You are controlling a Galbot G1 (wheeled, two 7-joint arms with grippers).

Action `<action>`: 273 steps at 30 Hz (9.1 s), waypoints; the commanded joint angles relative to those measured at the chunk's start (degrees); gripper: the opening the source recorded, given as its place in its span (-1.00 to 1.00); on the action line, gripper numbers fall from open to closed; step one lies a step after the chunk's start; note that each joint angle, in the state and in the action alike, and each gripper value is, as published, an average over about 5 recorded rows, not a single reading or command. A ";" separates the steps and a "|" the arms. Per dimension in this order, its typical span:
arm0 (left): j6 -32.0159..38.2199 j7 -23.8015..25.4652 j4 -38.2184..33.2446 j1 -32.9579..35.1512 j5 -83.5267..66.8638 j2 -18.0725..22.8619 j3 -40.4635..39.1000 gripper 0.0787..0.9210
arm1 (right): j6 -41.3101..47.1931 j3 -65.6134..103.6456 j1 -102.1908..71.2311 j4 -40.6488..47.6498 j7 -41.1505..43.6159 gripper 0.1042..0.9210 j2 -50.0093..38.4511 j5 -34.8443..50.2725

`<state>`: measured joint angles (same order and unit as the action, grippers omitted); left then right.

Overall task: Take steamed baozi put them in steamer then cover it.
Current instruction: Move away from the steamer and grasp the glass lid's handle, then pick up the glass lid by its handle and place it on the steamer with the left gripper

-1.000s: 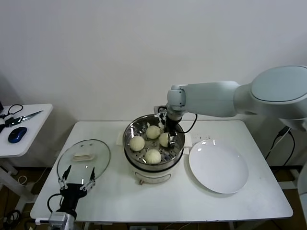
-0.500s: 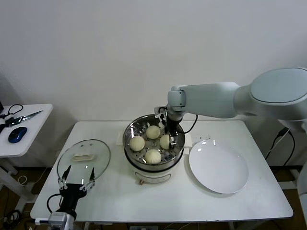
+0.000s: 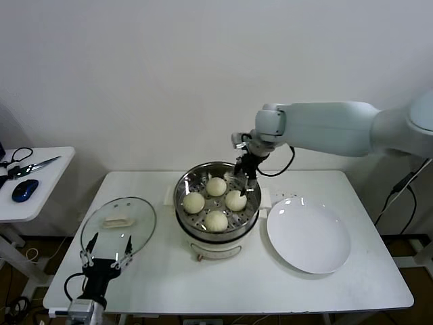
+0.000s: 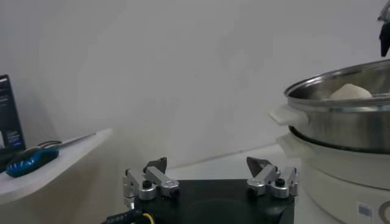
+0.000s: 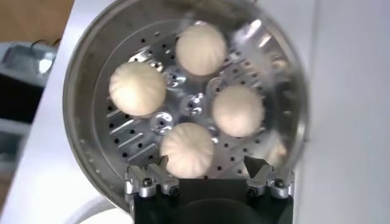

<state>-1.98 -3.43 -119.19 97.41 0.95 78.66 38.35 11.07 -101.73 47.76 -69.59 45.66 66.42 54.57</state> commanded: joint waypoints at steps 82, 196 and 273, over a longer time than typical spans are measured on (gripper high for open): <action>3.33 -2.64 43.22 -33.56 79.11 -2.85 1.34 0.77 | -16.36 134.75 -122.85 -22.79 -36.80 0.76 -6.36 -35.64; -43.02 22.33 19.32 -48.27 87.85 7.52 -49.52 -0.84 | -22.19 139.22 -118.51 -10.06 -32.20 0.76 -4.90 -42.97; -43.02 20.45 3.47 -41.32 77.87 -3.66 -48.35 0.29 | -15.15 139.22 -116.66 -12.29 -31.93 0.76 -5.17 -43.23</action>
<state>-42.23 15.76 -105.04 52.71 81.21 78.76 -10.43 -7.13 37.61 -69.22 -81.02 14.06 61.17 11.25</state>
